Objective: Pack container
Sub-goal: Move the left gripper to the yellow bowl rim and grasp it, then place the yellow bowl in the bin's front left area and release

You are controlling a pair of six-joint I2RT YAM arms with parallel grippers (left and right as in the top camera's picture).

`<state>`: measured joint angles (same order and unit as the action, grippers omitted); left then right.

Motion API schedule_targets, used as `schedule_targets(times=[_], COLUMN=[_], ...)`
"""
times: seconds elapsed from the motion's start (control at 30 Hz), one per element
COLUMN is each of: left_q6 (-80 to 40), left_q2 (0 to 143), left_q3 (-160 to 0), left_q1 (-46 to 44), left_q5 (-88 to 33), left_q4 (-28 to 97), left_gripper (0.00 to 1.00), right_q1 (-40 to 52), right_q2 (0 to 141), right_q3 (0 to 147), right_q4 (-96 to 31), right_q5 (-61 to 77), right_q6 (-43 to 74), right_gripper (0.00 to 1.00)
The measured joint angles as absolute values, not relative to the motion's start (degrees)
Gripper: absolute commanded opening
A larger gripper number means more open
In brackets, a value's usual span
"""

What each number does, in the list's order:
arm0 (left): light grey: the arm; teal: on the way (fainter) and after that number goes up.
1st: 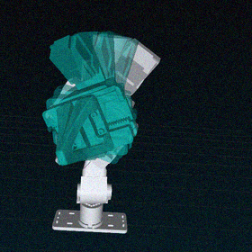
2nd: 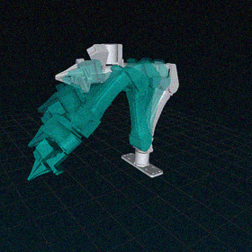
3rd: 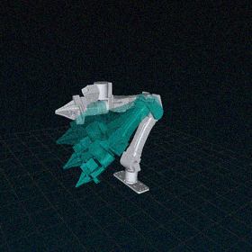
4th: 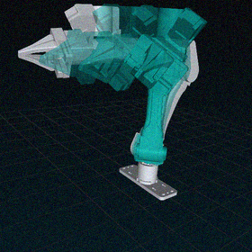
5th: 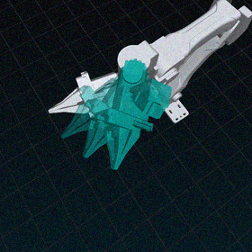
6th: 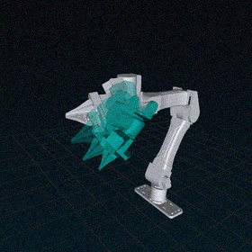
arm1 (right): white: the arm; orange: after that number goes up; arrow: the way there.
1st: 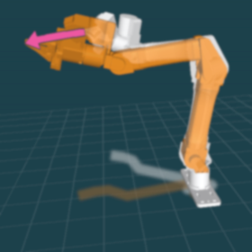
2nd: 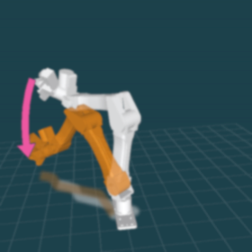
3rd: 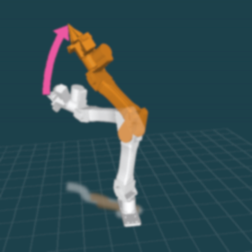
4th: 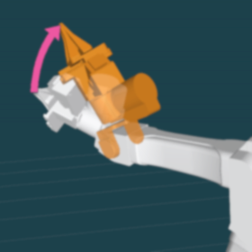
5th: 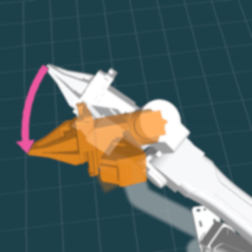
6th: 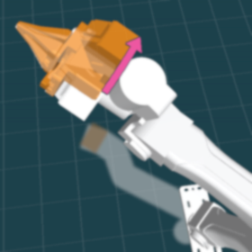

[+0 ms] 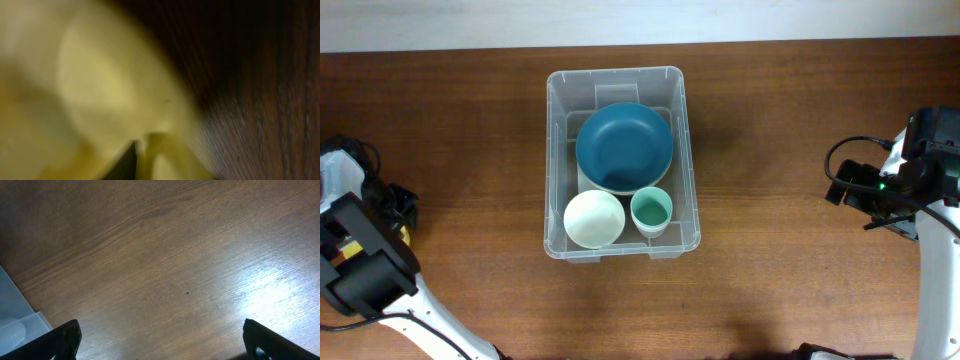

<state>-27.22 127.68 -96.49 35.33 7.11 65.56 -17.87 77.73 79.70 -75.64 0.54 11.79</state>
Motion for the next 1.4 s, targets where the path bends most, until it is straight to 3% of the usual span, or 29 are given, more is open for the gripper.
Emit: schedule_targets(times=[0.13, 0.4, 0.83, 1.1, 1.4], left_q6=[-26.92, -26.79, -26.81, -26.79, -26.79], left_q2=[127.68, 123.7, 89.6, 91.0, 96.07], left_q3=[-96.49, -96.4, -96.66, -96.62, -96.57], left_q1=[34.92, 28.08, -4.36, -20.16, -28.53], left_q5=[6.22, 5.98, 5.3, 4.93, 4.93], left_q4=[66.02, 66.67, 69.3, 74.02, 74.76], left_gripper=[0.01, 0.01, 0.01, 0.01, 0.01], right_q1=[-17.87, -17.87, -17.87, -17.87, -17.87], right_q2=[77.73, 77.73, 77.73, 77.73, 77.73], right_q3=[79.7, 79.7, 79.7, 79.7, 79.7], right_q4=[-75.61, -75.57, -75.24, -75.24, -75.4], right_q5=[0.54, 0.54, 0.54, 0.56, 0.54], right_q6=[11.77, 11.73, 11.68, 11.75, 11.73], right_gripper=[0.99, 0.99, 0.99, 0.99, 0.99])
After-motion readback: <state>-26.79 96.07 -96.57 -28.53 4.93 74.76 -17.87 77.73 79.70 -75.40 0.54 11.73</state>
